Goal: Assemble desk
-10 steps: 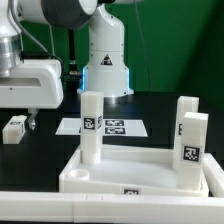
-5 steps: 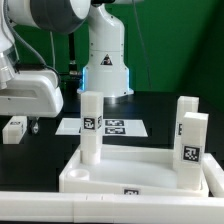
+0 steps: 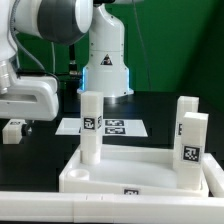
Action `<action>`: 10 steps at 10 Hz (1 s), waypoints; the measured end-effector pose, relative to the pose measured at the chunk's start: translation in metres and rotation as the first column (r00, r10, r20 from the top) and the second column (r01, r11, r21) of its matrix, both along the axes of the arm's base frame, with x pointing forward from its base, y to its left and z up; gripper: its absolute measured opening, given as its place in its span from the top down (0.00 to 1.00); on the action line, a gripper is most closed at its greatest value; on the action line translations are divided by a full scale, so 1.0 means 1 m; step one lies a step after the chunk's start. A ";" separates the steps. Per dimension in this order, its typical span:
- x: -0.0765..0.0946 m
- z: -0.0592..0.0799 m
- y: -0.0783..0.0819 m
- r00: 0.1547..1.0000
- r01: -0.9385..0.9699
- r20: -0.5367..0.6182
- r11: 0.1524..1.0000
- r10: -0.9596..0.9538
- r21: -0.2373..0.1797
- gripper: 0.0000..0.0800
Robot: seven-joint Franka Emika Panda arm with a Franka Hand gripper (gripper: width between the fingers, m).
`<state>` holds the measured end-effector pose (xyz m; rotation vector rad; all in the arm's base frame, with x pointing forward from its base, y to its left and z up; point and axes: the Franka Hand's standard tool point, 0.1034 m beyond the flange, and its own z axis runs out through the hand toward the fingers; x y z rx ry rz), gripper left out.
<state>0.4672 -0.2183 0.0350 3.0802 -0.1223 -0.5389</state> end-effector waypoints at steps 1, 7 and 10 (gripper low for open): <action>-0.001 -0.001 0.001 1.000 0.000 -0.015 1.000 0.000 0.006 0.19; -0.029 -0.004 0.001 0.909 -0.109 -0.399 0.993 0.120 0.050 0.19; -0.031 -0.010 0.005 0.846 -0.089 -0.521 0.994 0.111 0.067 0.19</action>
Offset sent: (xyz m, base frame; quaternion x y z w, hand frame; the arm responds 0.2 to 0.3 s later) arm -0.0330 -0.0200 -0.0045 -0.1448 -0.1985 0.0442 0.9683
